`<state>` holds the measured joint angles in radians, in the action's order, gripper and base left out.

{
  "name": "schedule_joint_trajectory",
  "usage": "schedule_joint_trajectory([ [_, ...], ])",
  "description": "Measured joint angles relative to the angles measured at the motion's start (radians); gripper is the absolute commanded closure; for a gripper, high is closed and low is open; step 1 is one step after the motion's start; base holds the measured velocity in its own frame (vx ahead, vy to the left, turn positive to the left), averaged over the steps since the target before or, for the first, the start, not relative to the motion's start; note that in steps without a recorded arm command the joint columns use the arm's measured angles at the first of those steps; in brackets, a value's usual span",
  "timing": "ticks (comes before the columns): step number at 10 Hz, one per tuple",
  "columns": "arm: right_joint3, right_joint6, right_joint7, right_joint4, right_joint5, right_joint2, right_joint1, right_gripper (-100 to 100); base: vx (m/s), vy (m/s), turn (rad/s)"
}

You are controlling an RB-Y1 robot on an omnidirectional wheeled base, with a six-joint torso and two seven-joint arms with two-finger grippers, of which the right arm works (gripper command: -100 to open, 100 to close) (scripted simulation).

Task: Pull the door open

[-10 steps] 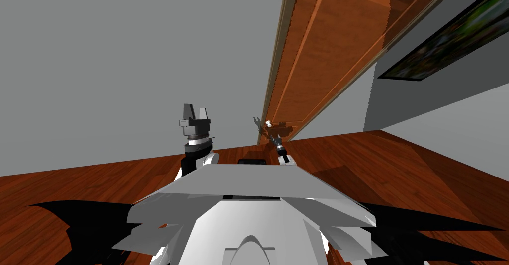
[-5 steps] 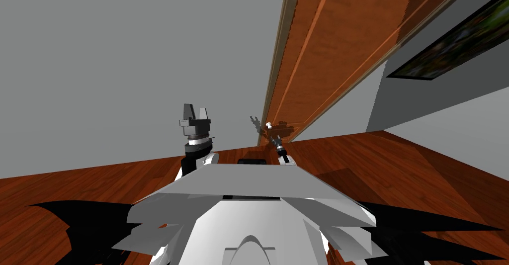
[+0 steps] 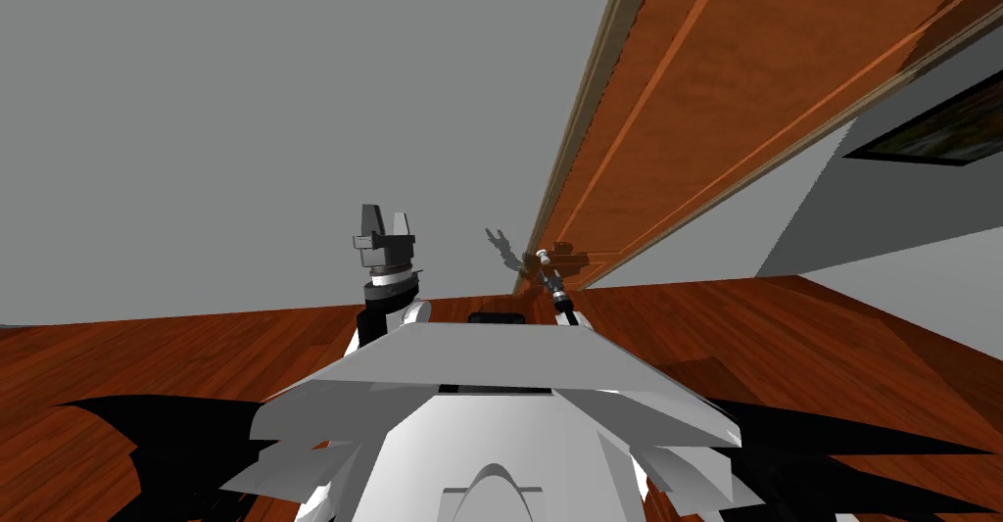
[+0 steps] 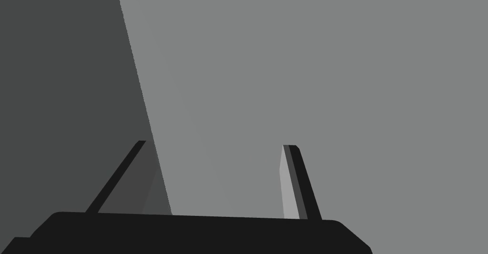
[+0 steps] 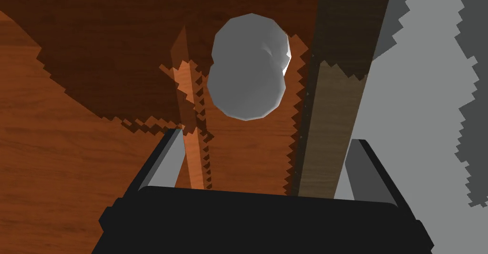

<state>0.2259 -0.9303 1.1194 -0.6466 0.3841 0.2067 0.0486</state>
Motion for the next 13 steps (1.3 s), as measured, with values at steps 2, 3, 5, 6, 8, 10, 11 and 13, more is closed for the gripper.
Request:
schedule_joint_trajectory([
  [2,0.018,-0.015,-0.011,-0.003,-0.013,0.021,-0.025,-100,0.184,0.038,0.133],
  [3,0.028,-0.030,-0.012,0.021,-0.020,0.032,-0.021,-100,0.213,0.047,0.157],
  [5,0.049,-0.060,-0.021,0.053,-0.035,0.062,-0.025,-100,0.148,0.025,0.079],
  [6,0.049,-0.061,-0.023,0.054,-0.036,0.063,-0.025,100,-0.007,-0.007,-0.034],
  [8,0.052,-0.059,-0.021,0.052,-0.037,0.066,-0.023,100,-0.026,-0.013,0.007],
  [10,0.050,-0.057,-0.021,0.053,-0.036,0.065,-0.025,100,-0.015,-0.001,-0.002],
  [11,0.050,-0.057,-0.021,0.054,-0.036,0.065,-0.026,100,0.000,0.000,0.000],
  [13,0.047,-0.055,-0.035,0.054,-0.043,0.067,-0.026,100,-0.035,-0.017,0.046],
])
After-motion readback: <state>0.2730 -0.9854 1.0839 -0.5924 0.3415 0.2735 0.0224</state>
